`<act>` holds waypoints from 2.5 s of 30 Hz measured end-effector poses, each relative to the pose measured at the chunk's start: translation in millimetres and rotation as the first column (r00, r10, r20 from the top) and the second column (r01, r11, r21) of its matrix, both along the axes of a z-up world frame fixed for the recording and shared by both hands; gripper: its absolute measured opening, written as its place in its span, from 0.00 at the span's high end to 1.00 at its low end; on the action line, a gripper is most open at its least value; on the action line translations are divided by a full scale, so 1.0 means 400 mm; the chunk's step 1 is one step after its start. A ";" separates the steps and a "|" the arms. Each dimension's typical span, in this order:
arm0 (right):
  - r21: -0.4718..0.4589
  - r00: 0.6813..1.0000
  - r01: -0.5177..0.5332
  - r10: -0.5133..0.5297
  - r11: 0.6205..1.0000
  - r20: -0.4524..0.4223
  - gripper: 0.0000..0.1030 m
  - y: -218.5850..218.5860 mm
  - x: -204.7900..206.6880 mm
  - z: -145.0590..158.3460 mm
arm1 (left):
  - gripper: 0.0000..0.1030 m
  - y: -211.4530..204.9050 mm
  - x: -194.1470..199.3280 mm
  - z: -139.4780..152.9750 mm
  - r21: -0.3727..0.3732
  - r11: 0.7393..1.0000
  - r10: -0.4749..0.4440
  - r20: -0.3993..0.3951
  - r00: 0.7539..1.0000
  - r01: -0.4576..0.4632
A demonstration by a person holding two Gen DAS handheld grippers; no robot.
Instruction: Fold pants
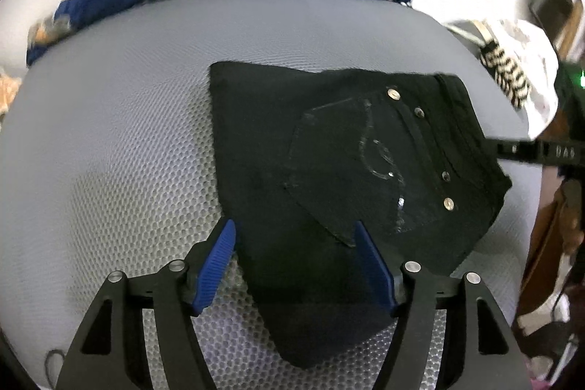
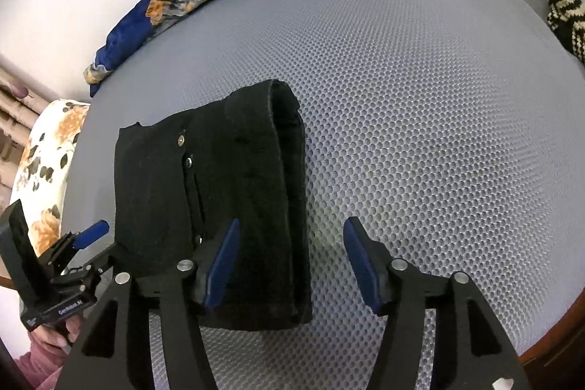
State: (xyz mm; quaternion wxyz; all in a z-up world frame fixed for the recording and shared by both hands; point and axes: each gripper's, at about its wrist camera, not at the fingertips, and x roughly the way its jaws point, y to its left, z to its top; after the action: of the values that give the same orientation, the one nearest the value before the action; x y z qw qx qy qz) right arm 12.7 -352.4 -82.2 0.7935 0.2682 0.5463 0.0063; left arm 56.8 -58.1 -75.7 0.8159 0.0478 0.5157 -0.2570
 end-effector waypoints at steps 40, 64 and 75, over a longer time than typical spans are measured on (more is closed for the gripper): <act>0.543 0.980 -0.198 0.163 0.816 0.112 0.57 -0.070 0.141 -0.177 | 0.34 0.110 0.172 -0.107 -0.406 0.903 -0.007 -0.341 0.940 -0.141; 0.410 0.994 -0.105 0.087 0.906 0.064 0.71 -0.024 0.151 -0.114 | 0.77 -0.042 0.135 -0.052 -0.139 0.987 0.055 -0.150 0.987 -0.077; 0.354 0.995 -0.074 0.048 0.932 0.082 0.78 0.019 0.140 -0.048 | 0.81 -0.008 0.118 -0.015 -0.138 0.989 0.044 -0.094 0.995 -0.057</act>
State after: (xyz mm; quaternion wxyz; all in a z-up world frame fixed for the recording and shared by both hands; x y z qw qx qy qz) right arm 68.6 -344.8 -101.5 0.7502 0.3899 0.5155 0.1396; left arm 104.0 -61.3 -81.9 0.7993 -0.0345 0.5337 -0.2740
